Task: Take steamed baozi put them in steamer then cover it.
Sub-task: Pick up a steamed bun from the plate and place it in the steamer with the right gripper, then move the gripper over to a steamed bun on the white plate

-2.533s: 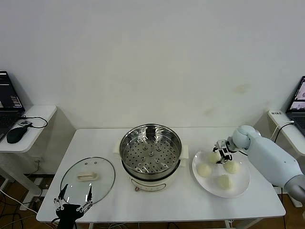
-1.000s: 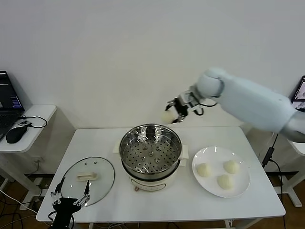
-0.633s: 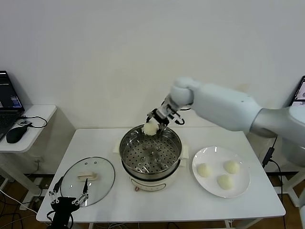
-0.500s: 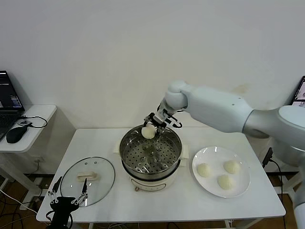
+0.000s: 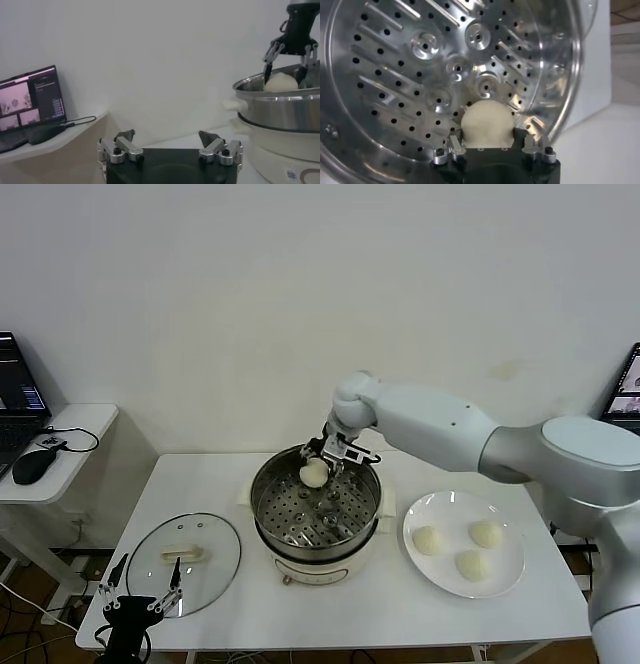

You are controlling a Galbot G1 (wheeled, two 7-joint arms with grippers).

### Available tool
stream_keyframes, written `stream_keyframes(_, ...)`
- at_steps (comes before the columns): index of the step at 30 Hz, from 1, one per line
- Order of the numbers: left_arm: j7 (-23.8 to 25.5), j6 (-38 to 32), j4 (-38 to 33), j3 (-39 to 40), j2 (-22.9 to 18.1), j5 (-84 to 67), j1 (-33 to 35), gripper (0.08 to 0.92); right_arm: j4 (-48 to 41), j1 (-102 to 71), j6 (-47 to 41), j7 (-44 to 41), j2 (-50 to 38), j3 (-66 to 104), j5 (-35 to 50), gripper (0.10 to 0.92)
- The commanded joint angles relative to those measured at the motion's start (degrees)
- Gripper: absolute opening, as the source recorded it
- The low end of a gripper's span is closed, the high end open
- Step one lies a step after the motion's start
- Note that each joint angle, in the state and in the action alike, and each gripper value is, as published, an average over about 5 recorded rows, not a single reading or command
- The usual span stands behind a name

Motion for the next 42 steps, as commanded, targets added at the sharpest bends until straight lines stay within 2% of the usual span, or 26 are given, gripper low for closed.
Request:
stream_keyframes(1, 0.0, -0.05, 0.0, -0.05, 0.01, 0.06, 0.07, 0.823, -1.53, -0.85, 2.46, 0.88, 0.92, 0.02, -3.04, 0.679)
stream_keyframes(7, -0.01, -0.11, -0.23, -0.16, -0.1, 0.12, 0.25, 0.823, 0.89, 2.6, 0.88, -0.16, -0.59, 0.29, 1.68, 0.803)
stream_keyframes(10, 0.01, -0.06, -0.45, -0.24, -0.02, 0.16, 0.35, 0.823, 5.91, 7.05, -7.41, -3.26, -3.33, -0.9, 10.87, 0.82)
stream_keyframes(15, -0.01, 0.65, -1.18, -0.59, 0.62, -0.03, 0.61, 0.823, 18.12, 13.68, -28.59, -6.64, -11.28, -2.56, 25.29, 0.823)
stream_keyframes(22, -2.97, 9.17, -3.38, -1.0, 2.2, -1.42, -0.18, 0.823, 31.31, 18.68, -42.15, -7.74, -26.07, -3.7, 30.27, 0.823)
stream_keyframes(27, -4.06, 12.37, -4.14, -1.39, 3.48, -2.8, -1.05, 0.823, 39.38, 18.59, -46.96, -7.38, -39.07, -4.82, 30.98, 0.823)
stream_keyframes(32, -4.09, 12.39, -3.62, -0.9, 4.68, -3.01, -1.91, 0.823, 44.03, 14.71, -49.14, -6.52, -50.47, -4.74, 26.86, 0.823)
stream_keyframes(37, -4.02, 12.33, -2.86, -0.13, 5.57, -2.75, -2.55, 0.823, 45.04, 9.46, -48.27, -5.61, -54.87, -4.48, 23.12, 0.823)
stream_keyframes(42, -3.93, 12.17, -2.33, -0.12, 6.09, -2.8, -3.12, 0.823, 42.98, -1.66, -47.25, -4.99, -55.4, 2.06, 19.51, 0.823)
